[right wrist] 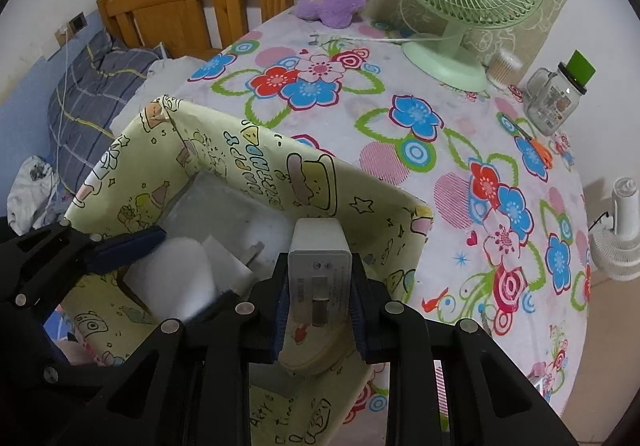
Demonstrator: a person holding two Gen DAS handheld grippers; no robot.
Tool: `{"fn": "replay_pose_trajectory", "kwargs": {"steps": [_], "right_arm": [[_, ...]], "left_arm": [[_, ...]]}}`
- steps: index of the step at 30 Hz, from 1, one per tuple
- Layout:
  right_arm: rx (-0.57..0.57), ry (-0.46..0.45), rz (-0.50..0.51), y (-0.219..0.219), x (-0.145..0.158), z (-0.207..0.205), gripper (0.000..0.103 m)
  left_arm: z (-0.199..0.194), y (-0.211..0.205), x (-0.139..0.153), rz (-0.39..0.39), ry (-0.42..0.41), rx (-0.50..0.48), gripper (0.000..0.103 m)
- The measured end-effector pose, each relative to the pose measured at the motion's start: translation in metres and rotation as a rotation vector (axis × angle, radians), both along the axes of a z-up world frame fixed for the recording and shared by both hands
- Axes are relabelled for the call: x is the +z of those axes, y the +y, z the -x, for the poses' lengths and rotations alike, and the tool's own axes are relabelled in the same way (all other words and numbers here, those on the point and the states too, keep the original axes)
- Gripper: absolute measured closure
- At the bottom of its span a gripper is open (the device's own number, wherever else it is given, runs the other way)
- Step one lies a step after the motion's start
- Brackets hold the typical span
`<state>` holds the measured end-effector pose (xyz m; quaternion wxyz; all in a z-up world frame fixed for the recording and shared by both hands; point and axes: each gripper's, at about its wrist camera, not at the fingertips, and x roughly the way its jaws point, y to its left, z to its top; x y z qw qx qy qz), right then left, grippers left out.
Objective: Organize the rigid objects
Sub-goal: 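Lower the oval object into the box and open the left gripper while the right releases the cube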
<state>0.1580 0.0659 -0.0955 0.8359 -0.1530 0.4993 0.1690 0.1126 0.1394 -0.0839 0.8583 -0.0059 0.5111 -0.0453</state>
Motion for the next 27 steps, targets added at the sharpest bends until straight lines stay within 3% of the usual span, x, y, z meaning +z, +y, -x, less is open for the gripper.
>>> {"fn": "replay_pose_trajectory", "kwargs": {"steps": [6,11,13,18,22,27], "right_arm": [[-0.002,0.025,0.011,0.001,0.002,-0.002,0.073],[-0.005,-0.001,0.016,-0.001,0.012,0.004,0.067],[-0.001,-0.018,0.009,-0.003,0.017,0.007,0.056],[0.001,-0.017,-0.040,-0.012,0.027,0.014,0.049],[-0.037,-0.101,0.034,-0.018,0.036,0.023,0.022],[-0.064,-0.120,0.037,-0.035,0.040,0.027,0.019]], "left_arm": [[0.001,0.001,0.002,0.000,0.015,0.013,0.015],[0.006,-0.002,0.011,-0.009,-0.008,0.014,0.013],[0.009,-0.004,0.016,-0.009,-0.023,0.011,0.010],[0.016,-0.012,0.026,-0.010,-0.045,0.005,0.007],[0.022,-0.021,0.030,-0.020,-0.055,-0.005,0.007],[0.024,-0.035,0.032,-0.024,-0.059,-0.019,0.007]]}}
